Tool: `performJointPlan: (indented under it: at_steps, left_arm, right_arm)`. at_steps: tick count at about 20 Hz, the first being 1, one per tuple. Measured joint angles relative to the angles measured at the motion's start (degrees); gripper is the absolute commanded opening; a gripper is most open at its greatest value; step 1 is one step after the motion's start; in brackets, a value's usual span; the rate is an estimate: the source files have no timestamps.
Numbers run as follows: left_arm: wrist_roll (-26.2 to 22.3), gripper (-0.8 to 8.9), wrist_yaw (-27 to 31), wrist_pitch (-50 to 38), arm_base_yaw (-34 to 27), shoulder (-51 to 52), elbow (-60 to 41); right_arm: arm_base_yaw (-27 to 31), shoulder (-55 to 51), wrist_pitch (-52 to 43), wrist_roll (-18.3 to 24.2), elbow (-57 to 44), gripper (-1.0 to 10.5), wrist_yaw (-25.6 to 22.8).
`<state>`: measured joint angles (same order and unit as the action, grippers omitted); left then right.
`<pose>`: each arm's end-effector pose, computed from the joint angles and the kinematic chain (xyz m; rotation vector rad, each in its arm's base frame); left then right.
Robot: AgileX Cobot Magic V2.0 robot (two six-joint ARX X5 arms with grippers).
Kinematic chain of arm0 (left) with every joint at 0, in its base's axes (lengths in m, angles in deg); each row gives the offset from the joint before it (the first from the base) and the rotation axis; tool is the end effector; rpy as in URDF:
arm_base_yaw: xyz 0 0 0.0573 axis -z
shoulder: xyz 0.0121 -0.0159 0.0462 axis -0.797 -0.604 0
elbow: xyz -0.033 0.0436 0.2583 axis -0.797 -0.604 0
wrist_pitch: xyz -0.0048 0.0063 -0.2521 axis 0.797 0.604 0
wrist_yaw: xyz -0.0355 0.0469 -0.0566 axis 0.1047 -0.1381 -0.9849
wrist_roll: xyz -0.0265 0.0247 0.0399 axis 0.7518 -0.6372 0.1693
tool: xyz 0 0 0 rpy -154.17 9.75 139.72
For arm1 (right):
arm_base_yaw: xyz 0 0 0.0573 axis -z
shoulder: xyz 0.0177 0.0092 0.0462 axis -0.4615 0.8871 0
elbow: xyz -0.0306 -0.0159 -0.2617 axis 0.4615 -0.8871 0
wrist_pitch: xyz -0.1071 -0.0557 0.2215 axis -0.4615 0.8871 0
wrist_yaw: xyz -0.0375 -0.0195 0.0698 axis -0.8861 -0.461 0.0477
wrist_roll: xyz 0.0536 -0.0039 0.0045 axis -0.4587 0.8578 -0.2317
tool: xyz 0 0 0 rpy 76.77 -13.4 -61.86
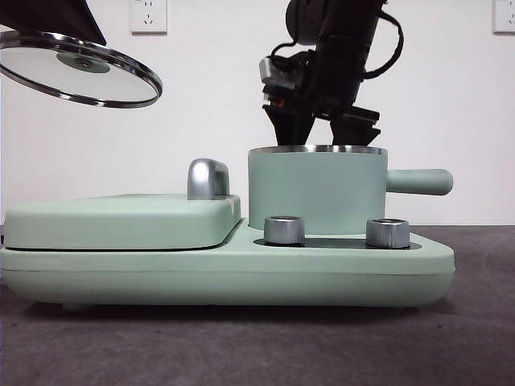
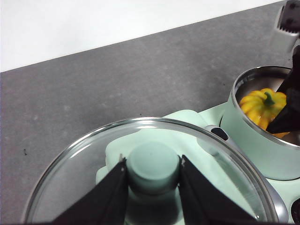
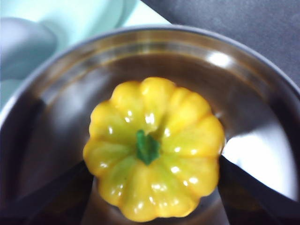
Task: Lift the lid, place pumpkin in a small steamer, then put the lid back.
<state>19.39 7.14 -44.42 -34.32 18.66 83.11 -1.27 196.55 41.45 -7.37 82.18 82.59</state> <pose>0.2099 -0.0730 0.3355 0.1210 0.4006 -0.4242 0.3619 0.2020 0.2733 -0.2847 1.1762 0.5638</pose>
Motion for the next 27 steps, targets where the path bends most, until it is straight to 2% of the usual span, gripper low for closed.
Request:
performJointPlan:
  at_steps: [14, 15, 17, 18, 23, 27]
  left_arm:
    - [0.00, 0.10, 0.00, 0.02, 0.00, 0.00, 0.00]
    - [0.00, 0.10, 0.00, 0.02, 0.00, 0.00, 0.00]
    - [0.00, 0.10, 0.00, 0.00, 0.00, 0.00, 0.00]
    - [0.02, 0.10, 0.00, 0.02, 0.00, 0.00, 0.00]
    - [0.02, 0.10, 0.00, 0.02, 0.00, 0.00, 0.00]
    - [0.28, 0.10, 0.00, 0.02, 0.00, 0.00, 0.00]
  right_arm:
    - [-0.61, 2.45, -1.64, 0.15, 0.07, 2.8, 0.00]
    - [-0.61, 2.45, -1.64, 0.15, 0.09, 3.0, 0.00]
    - [-0.63, 2.45, -1.70, 0.15, 0.09, 4.3, 0.00]
    - [-0.66, 2.47, -1.70, 0.15, 0.09, 4.6, 0.00]
    - [-0.66, 2.25, -1.64, 0.15, 0.09, 4.6, 0.00]
    - [-0.66, -4.15, -1.70, 0.11, 0.11, 4.4, 0.00]
